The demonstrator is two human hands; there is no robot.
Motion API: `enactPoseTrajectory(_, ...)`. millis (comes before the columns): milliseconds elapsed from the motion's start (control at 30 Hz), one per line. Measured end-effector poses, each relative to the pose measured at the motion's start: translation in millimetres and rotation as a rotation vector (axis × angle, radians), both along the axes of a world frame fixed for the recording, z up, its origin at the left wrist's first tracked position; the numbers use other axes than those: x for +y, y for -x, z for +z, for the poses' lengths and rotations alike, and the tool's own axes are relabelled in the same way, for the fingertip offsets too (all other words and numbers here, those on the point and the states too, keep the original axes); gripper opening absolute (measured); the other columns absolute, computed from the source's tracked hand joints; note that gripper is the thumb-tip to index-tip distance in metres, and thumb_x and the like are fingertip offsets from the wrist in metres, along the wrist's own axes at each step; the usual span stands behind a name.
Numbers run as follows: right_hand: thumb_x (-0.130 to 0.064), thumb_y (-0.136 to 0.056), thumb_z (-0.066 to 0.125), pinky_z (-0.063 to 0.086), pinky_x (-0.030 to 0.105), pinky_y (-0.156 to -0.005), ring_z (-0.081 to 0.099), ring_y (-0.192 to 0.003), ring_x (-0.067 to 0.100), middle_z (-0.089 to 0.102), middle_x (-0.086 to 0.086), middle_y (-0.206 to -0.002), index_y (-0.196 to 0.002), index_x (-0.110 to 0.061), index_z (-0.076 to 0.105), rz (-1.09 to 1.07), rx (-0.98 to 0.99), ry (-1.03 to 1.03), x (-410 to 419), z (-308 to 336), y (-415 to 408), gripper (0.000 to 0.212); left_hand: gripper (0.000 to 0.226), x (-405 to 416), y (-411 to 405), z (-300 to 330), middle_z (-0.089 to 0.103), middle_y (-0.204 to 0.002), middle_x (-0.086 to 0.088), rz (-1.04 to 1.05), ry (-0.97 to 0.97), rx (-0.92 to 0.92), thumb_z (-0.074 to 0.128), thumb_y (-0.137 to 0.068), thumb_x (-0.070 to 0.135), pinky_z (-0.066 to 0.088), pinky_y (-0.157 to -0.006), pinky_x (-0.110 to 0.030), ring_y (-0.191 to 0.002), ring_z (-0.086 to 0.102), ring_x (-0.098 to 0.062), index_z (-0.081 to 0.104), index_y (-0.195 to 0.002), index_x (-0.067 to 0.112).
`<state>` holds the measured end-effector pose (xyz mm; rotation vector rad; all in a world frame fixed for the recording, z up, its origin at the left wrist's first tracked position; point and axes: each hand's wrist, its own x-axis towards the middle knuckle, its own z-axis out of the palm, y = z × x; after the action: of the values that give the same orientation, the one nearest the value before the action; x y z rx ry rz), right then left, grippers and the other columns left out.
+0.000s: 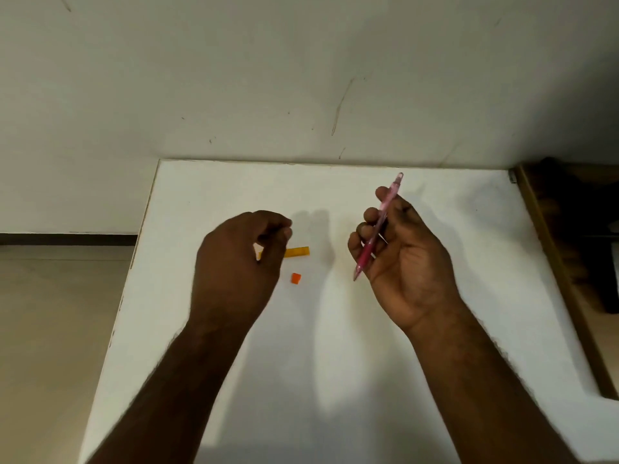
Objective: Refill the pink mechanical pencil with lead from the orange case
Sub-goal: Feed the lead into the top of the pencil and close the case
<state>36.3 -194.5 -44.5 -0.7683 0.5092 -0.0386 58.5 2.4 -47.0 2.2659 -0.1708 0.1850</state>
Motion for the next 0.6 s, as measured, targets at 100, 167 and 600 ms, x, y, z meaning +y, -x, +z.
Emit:
enactPoseTrajectory(100,-0.013,-0.1,0.062,0.063,0.038,-0.074,0.065,-0.063,0.016,0.067,0.008,-0.085,-0.107,-0.01,0.072,0.011,0.138,0.446,1,-6,0,0.013,0.012,6,-3,-3,0.072,-0.092,0.013,0.036,-0.081,0.044,0.071,-0.089,0.022,0.054,-0.079,-0.034,-0.085,0.067,-0.011,0.074,-0.101,0.023)
enactPoseTrajectory(167,-0.027,-0.095,0.07,0.062,0.037,-0.074,0.066,-0.061,0.014,0.069,0.001,-0.075,-0.095,-0.021,0.075,0.065,0.201,0.879,3,-13,2,0.007,0.015,7,-2,-5,0.071,-0.092,0.011,0.026,-0.13,0.091,0.073,-0.087,0.021,0.054,-0.084,-0.039,-0.087,0.066,-0.014,0.074,-0.102,0.024)
enactPoseTrajectory(600,-0.038,-0.089,0.076,0.054,0.033,-0.073,0.068,-0.074,0.016,0.072,-0.008,-0.078,-0.088,-0.021,0.068,0.267,0.218,1.657,15,-23,11,0.019,0.018,7,-1,-9,0.069,-0.098,0.008,-0.015,-0.225,0.156,0.074,-0.086,0.028,0.05,-0.083,-0.036,-0.091,0.064,-0.018,0.074,-0.104,0.026)
